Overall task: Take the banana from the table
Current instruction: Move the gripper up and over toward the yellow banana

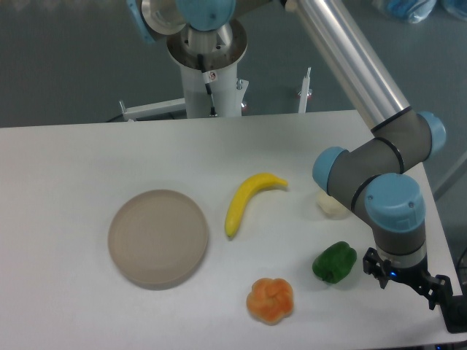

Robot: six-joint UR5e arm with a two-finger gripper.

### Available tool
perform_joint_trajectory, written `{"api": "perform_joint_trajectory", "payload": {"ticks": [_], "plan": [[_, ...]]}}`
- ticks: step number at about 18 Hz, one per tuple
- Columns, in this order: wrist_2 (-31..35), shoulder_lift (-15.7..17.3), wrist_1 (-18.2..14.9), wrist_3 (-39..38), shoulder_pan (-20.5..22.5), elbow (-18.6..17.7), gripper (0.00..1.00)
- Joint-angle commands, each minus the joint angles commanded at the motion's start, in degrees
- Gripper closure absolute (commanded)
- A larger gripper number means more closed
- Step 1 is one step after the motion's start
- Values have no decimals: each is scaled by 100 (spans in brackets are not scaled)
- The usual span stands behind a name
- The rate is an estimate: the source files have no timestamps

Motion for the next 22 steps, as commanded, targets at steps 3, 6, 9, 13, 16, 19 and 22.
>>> {"api": "perform_joint_trajectory", "payload": {"ticks": [3, 6, 9, 13, 16, 19, 22], "plan": [[18, -9, 0, 0, -9, -18, 0], [-18, 26, 0, 9, -9, -18, 0], [-35, 53, 0, 9, -9, -35, 0], [-18, 123, 0, -18, -35, -123, 0], [-9, 307, -26, -96, -70, -298, 0], [-35, 632, -61, -158, -70, -745, 0], [-35, 974, -97, -229, -70, -1211, 0]]}}
